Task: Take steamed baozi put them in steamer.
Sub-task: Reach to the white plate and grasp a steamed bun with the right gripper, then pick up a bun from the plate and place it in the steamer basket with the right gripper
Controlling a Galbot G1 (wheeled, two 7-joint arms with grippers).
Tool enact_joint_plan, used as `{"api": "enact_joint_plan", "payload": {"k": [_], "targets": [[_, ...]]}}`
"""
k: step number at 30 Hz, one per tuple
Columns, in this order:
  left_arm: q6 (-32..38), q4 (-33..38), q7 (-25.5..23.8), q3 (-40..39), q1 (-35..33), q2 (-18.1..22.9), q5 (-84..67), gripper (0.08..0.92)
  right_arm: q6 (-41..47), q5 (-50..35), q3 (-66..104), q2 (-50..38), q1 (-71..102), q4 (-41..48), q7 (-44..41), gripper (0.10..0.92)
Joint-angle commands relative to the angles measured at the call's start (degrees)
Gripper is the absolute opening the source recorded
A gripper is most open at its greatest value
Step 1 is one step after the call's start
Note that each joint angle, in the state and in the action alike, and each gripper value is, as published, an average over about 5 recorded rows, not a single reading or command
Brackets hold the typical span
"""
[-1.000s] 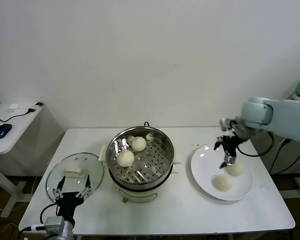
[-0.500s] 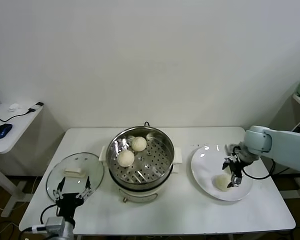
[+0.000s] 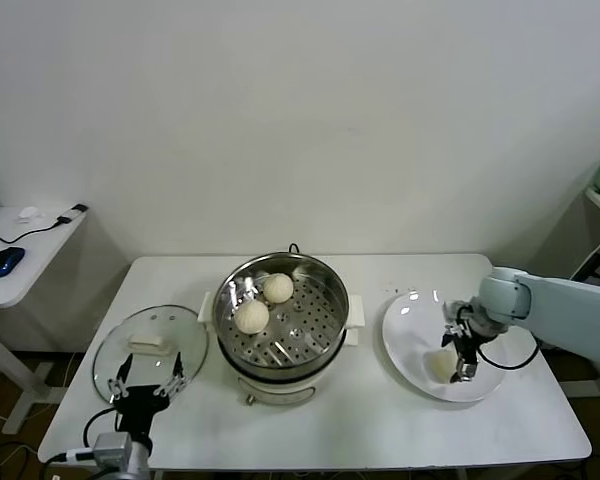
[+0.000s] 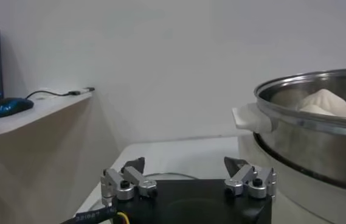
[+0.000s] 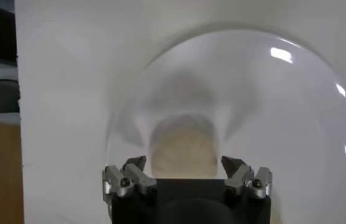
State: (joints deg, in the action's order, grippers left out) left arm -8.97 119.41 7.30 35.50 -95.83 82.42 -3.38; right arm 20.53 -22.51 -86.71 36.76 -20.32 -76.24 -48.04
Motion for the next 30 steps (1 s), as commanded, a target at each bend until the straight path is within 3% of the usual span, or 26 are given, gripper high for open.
{"api": "enact_joint_plan", "payload": {"k": [1,6,12,20,30], "targets": [[-0.03,0.01,0.05,0.06,0.02,0.02,-0.01,0.823,0.39,1.77,1.96,0.20,1.80,0.85,0.38,0.720],[0.21,-0.02,-0.31,-0.22,0.10,0.10,0.39,0.823,0.21,1.63,1.75,-0.13,-0.51,-0.15,-0.25,0.643],[-0.14,0.25,-0.34,-0.47,0.42,0.38,0.54,0.823,-2.94,-1.97,-5.40,1.28,-15.22,-2.96,-4.37,0.628],[-0.18,0.38,-0.27,-0.55,0.33,-0.07,0.58,0.823,-13.73,-9.27,-12.35,16.61,-41.95,-1.66,-13.80,0.666],[-0.13,0.49,-0.11,-1.02,0.05,-0.55,0.90,0.823,-29.28,-4.45,-0.78,34.86,-41.05,-10.70,-15.52,0.695]]}}
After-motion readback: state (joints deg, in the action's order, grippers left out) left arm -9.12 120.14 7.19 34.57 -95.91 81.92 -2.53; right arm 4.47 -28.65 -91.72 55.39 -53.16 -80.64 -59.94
